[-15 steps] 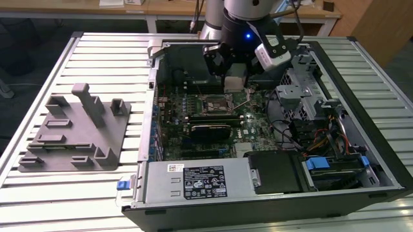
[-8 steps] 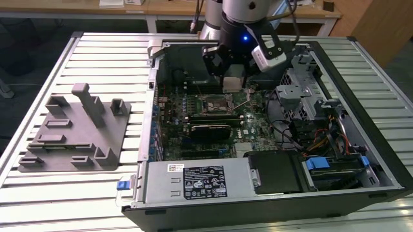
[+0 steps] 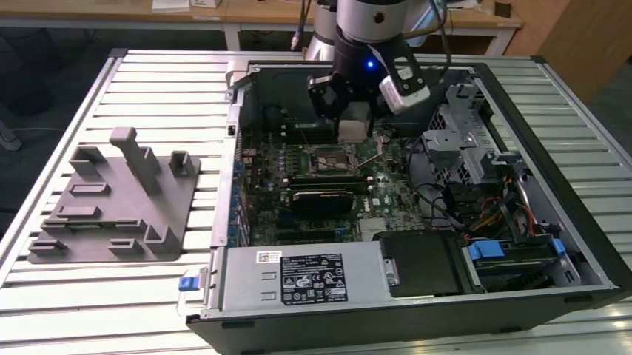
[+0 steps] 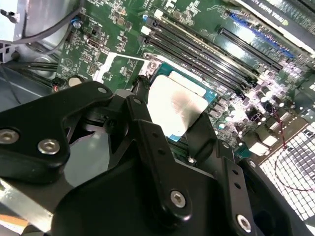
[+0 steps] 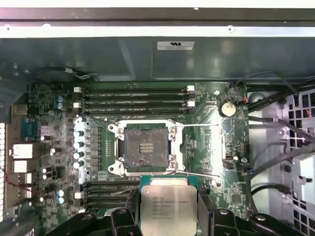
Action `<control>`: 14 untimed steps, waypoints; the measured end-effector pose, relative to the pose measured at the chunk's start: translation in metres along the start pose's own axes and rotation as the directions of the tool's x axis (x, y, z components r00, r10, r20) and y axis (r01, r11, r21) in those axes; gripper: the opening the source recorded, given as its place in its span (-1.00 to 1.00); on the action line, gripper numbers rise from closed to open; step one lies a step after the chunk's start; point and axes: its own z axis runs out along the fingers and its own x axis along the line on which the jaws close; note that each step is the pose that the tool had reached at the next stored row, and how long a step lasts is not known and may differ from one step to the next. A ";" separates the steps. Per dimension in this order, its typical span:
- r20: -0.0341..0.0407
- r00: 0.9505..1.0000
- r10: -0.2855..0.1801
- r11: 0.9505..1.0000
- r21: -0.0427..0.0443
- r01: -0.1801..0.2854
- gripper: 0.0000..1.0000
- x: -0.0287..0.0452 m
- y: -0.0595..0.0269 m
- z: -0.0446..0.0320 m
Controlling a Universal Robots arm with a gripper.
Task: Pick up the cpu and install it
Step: 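Pick up the cpu and move it towards the insertion slot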
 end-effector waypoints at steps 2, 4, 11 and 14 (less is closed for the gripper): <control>0.000 1.000 0.000 1.000 0.000 0.000 0.09 0.0017 0.0010 0.0025; 0.000 1.000 0.000 1.000 0.000 0.000 0.09 0.0032 0.0022 0.0049; 0.000 1.000 0.000 1.000 0.000 0.000 0.09 0.0102 0.0152 0.0202; 0.000 1.000 0.000 1.000 0.000 0.000 0.09 0.0102 0.0152 0.0202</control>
